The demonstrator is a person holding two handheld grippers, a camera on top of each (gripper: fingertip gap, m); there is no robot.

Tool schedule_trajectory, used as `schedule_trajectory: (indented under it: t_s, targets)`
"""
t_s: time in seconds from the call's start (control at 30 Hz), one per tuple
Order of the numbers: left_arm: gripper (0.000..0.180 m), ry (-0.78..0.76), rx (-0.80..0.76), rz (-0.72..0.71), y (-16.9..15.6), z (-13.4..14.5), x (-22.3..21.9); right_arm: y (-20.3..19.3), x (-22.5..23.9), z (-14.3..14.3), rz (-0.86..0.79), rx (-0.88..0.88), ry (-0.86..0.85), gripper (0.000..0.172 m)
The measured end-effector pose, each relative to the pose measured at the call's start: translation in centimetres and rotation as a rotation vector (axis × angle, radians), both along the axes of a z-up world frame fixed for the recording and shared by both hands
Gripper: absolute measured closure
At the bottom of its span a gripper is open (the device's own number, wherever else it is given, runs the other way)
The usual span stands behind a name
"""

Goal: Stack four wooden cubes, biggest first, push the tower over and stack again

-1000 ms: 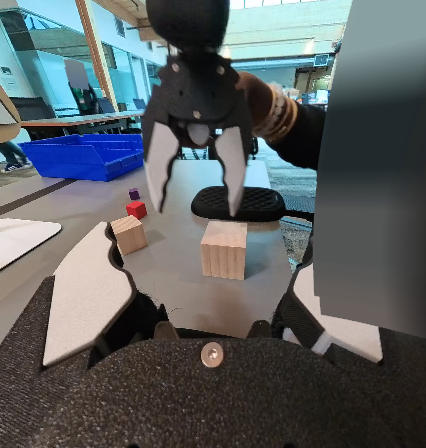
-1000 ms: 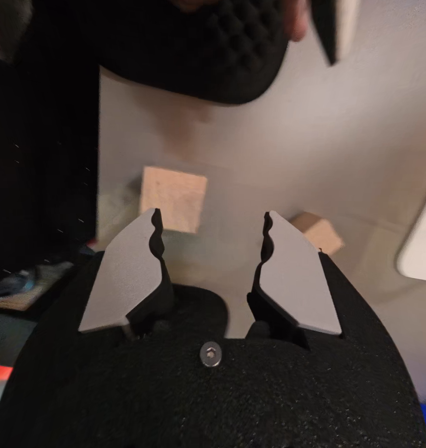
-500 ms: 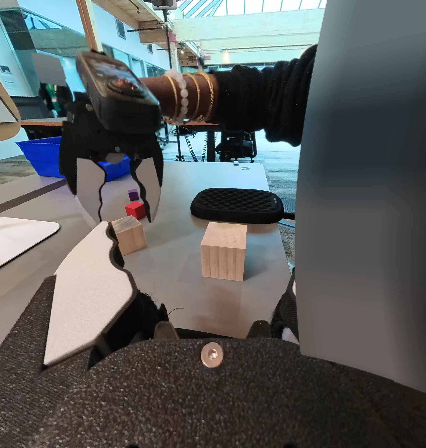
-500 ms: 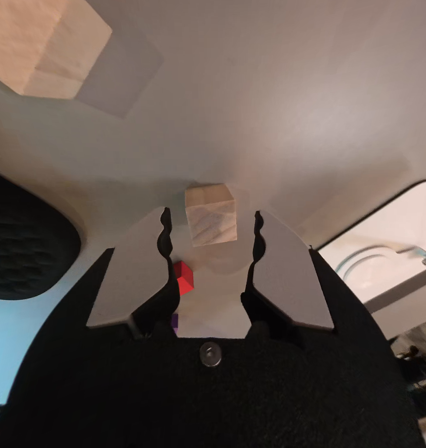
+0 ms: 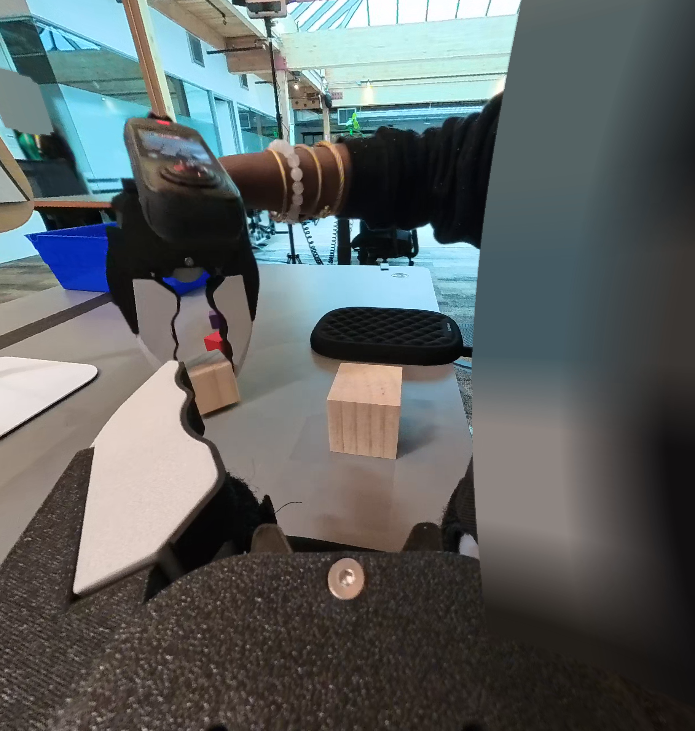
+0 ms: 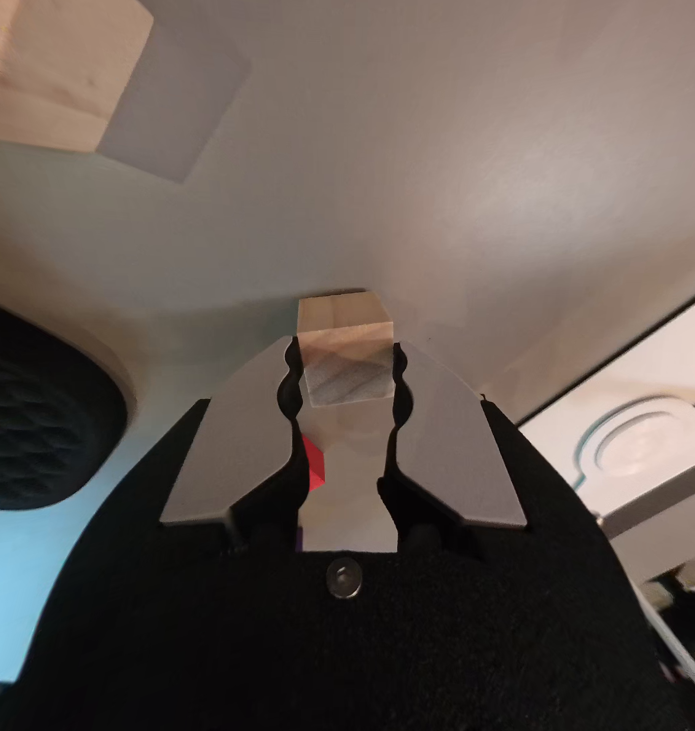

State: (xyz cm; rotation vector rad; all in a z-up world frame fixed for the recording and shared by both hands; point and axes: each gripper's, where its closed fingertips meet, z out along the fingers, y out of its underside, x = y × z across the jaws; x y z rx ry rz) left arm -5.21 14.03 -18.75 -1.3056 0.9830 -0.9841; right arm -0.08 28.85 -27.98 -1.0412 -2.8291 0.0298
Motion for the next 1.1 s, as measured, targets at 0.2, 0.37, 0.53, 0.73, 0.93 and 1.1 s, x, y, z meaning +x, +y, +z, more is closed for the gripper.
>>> schedule_trajectory:
  t_s: [0.2, 0.37, 0.53, 0.73, 0.93, 1.1]
  targets:
    - [0.039, -0.003, -0.005, 0.0, 0.1, 0.0, 0.0, -1.0, -0.1, 3.0, -0.243, 0.015, 0.026, 0.128]
    - [0.039, 0.002, 0.0, 0.005, 0.1, 0.0, 0.0, -4.0, 0.0, 5.9, -0.453, -0.023, 0.034, 0.128]
    - [0.04, 0.001, -0.001, 0.006, 0.1, 0.0, 0.0, -6.7, 0.3, 8.0, -0.613, -0.015, 0.037, 0.128]
    - [0.04, 0.007, 0.005, 0.008, 0.0, 0.0, 0.1, -10.6, 0.4, 8.8, -0.712, -0.036, 0.024, 0.128]
    - [0.041, 0.014, 0.008, 0.01, 0.0, -0.1, 0.1, -14.1, 0.1, 7.5, -0.743, -0.087, -0.012, 0.128]
    - [0.041, 0.021, 0.018, 0.011, -0.1, -0.1, 0.2, -14.7, 0.3, 6.3, -0.745, -0.057, -0.032, 0.128]
